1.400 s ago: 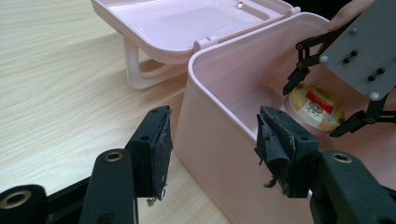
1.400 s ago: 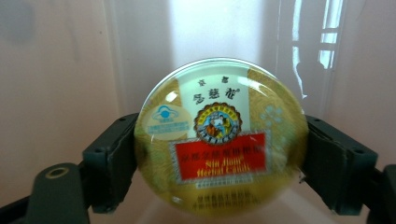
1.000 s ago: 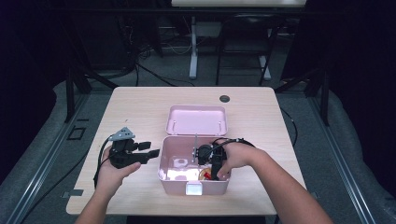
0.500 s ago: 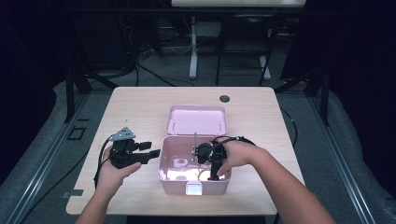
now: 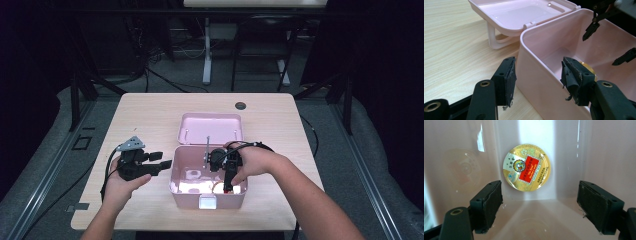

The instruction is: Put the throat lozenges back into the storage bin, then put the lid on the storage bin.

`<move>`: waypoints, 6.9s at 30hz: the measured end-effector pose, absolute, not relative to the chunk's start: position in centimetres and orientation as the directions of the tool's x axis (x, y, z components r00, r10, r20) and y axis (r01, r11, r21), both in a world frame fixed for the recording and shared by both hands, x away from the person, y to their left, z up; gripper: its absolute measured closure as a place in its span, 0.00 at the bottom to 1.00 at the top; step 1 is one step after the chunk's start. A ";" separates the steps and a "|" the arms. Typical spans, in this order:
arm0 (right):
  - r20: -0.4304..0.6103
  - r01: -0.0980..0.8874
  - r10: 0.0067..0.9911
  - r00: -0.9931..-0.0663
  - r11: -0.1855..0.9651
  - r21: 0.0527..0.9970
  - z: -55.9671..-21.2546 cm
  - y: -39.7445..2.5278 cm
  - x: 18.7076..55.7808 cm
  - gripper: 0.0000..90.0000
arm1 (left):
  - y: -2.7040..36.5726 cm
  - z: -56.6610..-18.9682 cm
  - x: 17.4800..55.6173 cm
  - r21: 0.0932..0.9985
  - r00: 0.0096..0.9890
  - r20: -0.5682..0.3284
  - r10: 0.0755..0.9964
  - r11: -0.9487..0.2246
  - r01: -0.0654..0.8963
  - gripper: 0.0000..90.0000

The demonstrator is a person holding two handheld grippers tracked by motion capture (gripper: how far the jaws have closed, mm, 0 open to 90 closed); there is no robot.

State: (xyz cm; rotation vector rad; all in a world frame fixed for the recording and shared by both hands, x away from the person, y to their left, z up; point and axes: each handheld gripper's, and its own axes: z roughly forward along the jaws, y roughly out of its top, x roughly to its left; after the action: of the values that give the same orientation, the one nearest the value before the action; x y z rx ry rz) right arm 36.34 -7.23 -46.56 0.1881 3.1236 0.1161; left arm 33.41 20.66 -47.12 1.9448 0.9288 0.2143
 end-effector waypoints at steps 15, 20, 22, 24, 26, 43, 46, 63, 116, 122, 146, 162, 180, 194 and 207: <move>-0.056 0.149 0.155 -0.986 0.984 0.096 -43.1 -8.6 36.0 0.27 | 20.5 -47.1 33.4 0.810 0.703 -0.216 0.678 -0.278 0.517 0.50; -0.047 0.175 0.180 -0.983 0.979 0.102 -42.4 -9.6 35.9 0.27 | 20.5 -47.1 33.4 0.810 0.702 -0.215 0.679 -0.278 0.516 0.50; -0.045 0.185 0.191 -0.981 0.977 0.104 -42.3 -10.0 36.0 0.27 | 20.6 -47.1 33.3 0.810 0.701 -0.217 0.679 -0.275 0.518 0.50; -0.048 0.197 0.204 -0.978 0.974 0.109 -42.2 -10.6 36.1 0.28 | 20.6 -47.0 33.3 0.811 0.702 -0.215 0.679 -0.276 0.516 0.50; -0.048 0.206 0.213 -0.976 0.972 0.116 -42.0 -11.2 36.1 0.28 | 20.6 -47.1 33.4 0.812 0.700 -0.219 0.680 -0.271 0.518 0.50; -0.065 0.277 0.292 -0.954 0.945 0.175 -41.7 -15.6 36.2 0.28 | 20.6 -47.1 33.4 0.809 0.702 -0.219 0.678 -0.276 0.519 0.51; -0.070 0.308 0.327 -0.942 0.931 0.197 -41.8 -16.3 36.2 0.28 | 20.6 -47.2 33.4 0.809 0.702 -0.218 0.678 -0.277 0.519 0.51; -0.058 0.438 0.514 -0.856 0.780 0.446 -42.1 -18.2 36.0 0.28 | 20.4 -47.3 33.4 0.817 0.708 -0.212 0.674 -0.274 0.507 0.50; 0.173 0.546 0.813 -0.556 0.200 0.814 -48.3 -19.3 33.3 0.68 | 19.0 -48.6 33.2 0.818 0.672 -0.245 0.699 -0.223 0.530 0.74; 0.177 0.532 0.813 -0.555 0.183 0.827 -48.4 -19.1 33.2 0.78 | 18.9 -48.6 33.1 0.817 0.683 -0.253 0.685 -0.227 0.530 0.79; 0.191 0.521 0.807 -0.559 0.163 0.838 -47.3 -18.6 34.6 0.76 | 19.4 -48.6 32.7 0.817 0.674 -0.263 0.690 -0.212 0.536 0.83; 0.136 0.533 0.851 -0.507 0.185 0.826 -44.2 -17.5 38.6 0.75 | 19.4 -48.5 32.5 0.820 0.674 -0.260 0.691 -0.210 0.532 0.84; 0.178 0.597 0.883 -0.433 0.134 0.791 -46.0 -17.5 43.8 0.73 | 19.5 -48.5 32.1 0.823 0.679 -0.254 0.689 -0.215 0.526 0.85; 0.174 0.642 0.920 -0.350 0.100 0.760 -47.3 -16.7 46.3 0.75 | 19.5 -48.5 32.1 0.825 0.681 -0.254 0.687 -0.214 0.523 0.85; 0.193 0.682 0.936 -0.295 0.065 0.728 -48.9 -16.8 48.0 0.74 | 19.5 -48.5 32.1 0.826 0.683 -0.256 0.684 -0.213 0.523 0.85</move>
State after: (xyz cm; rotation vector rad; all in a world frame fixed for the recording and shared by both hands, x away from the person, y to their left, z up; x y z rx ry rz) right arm 48.01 -16.83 -48.93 1.6207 2.0205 1.0770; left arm 32.10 19.55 -48.53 1.8794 0.9461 0.1996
